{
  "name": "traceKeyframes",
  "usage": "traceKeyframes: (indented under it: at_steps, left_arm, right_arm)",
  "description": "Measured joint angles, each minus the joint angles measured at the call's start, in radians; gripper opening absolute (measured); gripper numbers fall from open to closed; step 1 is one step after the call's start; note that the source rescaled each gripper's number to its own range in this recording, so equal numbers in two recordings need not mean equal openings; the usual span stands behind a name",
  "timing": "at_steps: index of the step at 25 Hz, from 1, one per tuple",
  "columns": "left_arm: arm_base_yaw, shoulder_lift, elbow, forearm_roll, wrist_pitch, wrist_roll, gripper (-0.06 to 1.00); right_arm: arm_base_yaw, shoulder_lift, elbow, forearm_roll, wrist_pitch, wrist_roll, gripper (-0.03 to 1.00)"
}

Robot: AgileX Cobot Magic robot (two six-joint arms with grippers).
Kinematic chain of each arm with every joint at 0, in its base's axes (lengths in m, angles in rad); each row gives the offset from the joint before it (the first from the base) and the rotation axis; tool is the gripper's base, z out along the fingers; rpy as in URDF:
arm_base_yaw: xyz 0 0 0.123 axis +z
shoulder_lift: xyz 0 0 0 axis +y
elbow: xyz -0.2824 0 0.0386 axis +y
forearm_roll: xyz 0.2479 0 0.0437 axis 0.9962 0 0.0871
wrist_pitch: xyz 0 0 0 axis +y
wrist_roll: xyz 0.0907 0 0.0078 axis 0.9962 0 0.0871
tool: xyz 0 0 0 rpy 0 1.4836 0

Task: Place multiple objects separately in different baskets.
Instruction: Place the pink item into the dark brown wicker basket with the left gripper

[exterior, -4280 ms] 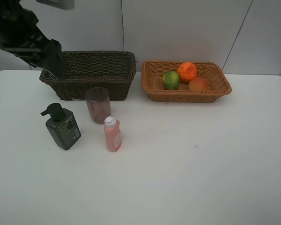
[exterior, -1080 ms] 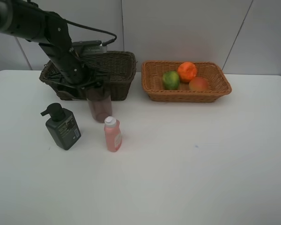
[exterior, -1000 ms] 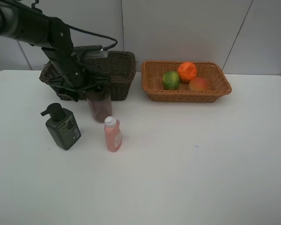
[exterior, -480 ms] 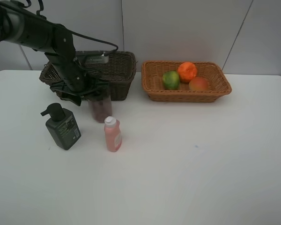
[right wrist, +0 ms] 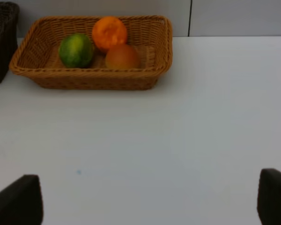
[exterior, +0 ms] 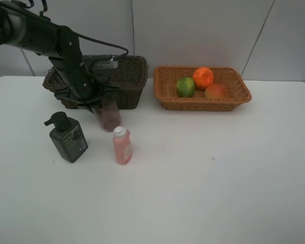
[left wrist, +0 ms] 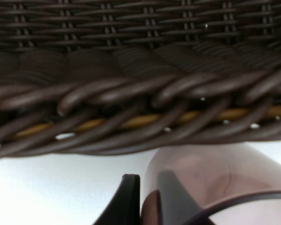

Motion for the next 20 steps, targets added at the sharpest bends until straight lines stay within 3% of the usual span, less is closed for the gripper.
traceKeyframes:
  at_steps: [7,20]
  left_arm:
    - [0.0,-0.001,0.0,0.0,0.011,0.0,0.0]
    - [0.0,-0.197,-0.089,0.0,0.229,0.001,0.0]
  right_arm:
    - [0.0,0.0,0.0,0.0,0.0,0.0,0.97]
    - [0.0,0.0,0.0,0.0,0.0,0.0,0.97]
